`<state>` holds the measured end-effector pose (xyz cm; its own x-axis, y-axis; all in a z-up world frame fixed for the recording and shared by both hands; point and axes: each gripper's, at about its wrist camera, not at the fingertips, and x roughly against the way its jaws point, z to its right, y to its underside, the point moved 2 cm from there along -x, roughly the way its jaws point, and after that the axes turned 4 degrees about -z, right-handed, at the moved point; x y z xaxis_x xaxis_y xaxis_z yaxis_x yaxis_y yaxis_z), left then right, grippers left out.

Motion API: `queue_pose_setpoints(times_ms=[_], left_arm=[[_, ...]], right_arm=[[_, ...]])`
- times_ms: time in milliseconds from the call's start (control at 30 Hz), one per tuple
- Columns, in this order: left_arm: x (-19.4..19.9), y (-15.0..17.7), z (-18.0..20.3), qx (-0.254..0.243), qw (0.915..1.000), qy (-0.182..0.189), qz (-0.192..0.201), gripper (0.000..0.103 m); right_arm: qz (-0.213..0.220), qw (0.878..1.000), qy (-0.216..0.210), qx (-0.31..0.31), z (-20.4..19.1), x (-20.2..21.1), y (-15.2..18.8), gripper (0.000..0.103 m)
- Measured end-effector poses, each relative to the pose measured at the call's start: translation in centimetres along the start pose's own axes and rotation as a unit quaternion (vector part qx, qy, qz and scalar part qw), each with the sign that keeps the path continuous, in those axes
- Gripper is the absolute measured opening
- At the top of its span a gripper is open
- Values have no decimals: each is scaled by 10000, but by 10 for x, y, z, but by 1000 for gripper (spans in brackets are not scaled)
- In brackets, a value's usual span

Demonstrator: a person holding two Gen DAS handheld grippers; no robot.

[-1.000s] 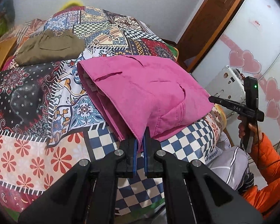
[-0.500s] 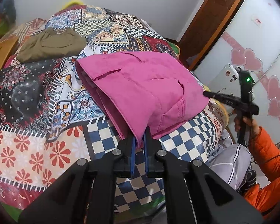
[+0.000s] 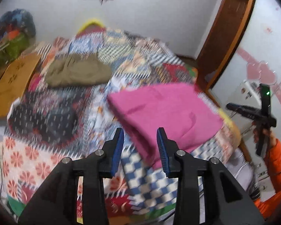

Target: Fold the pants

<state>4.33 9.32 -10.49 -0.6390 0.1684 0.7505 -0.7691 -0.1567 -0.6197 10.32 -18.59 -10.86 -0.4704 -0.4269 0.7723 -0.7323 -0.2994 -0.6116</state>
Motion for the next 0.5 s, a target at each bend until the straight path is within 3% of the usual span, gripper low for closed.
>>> queue_pose_setpoints(times_ms=[67,167,233,400,500], left_arm=[[6,-12,12,-8,9996,164,224,38],[-7,-20,29,9,9996,192,220,41],[-27,-19,36,-27,10000,-34,56,41],[-90,15,38,89,9962,-249,-832,41],[-101,33,39,-54,9958,-335,-848,41]], right_arm=[[126,9996,-226,106,-14,0,-10,29],[-36,9986,-459,258,-36,-22,-13,33],[-265,9976,-544,341,-45,-41,-6,33],[-939,9933,-494,466,-47,-75,24,33],[-1009,9925,-667,190,-37,-74,35,33]])
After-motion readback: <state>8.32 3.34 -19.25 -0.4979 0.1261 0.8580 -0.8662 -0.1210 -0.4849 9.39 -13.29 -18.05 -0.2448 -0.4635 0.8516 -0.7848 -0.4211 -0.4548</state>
